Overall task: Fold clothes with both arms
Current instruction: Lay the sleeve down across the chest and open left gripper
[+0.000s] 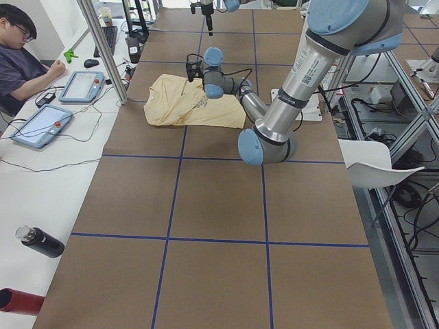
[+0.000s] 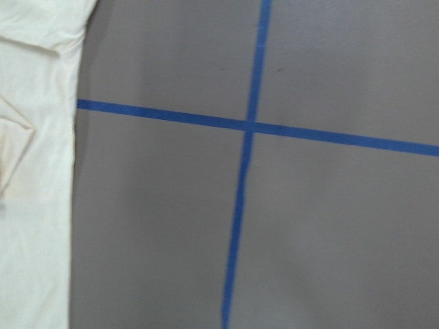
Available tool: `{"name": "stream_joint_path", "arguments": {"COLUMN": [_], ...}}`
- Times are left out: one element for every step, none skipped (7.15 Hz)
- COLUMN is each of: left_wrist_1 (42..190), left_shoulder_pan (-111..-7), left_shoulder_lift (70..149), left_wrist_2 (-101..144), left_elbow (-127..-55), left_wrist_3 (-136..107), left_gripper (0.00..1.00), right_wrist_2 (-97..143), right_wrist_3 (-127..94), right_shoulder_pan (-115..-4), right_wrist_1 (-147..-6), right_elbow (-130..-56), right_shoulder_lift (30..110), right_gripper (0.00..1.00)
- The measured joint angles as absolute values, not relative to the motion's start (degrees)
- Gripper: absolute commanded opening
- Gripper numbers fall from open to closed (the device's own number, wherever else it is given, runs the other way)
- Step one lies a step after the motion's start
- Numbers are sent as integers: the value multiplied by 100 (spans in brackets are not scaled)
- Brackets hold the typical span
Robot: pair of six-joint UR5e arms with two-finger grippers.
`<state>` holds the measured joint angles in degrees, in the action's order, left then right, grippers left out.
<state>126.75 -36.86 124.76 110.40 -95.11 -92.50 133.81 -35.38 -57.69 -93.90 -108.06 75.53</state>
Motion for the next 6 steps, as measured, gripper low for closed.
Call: {"name": "stream_joint_path", "arguments": {"left_wrist_1": [12110,11781,11645,11596,11581,11577], "left_shoulder_pan": [-3728,-3771,-3794,-3796,-3800,-3801], "left_shoulder_lift": [12128,11857,11713,11658,11637,11634], "left_wrist_2": [11038,11034,11029,11018,11004,10998], "left_elbow": [-10141,-10606,-10852,-10951,-10997,-11022], "left_wrist_3": [-8833,-8543,-8418,-8376,-8364,-8360], "left_gripper": [100,100,100,100,100,100], "right_wrist_2": [13292,13034,12635,12250,12001,11856], "right_wrist_3": [-4441,-5281,-6016,-6569,-6835,-6956], "right_shoulder_pan": [-5296,-4786,-4243,-3766,-3429,-3163], "right_wrist_1": [-8747,-8102,-7581,-7246,-7120,-7086], "right_elbow": [-10813,-10813,-10807,-10794,-10775,-10738], "right_shoulder_lift": [7540,7587,7671,7716,7729,7730], "right_gripper": [100,100,100,99,99,98]}}
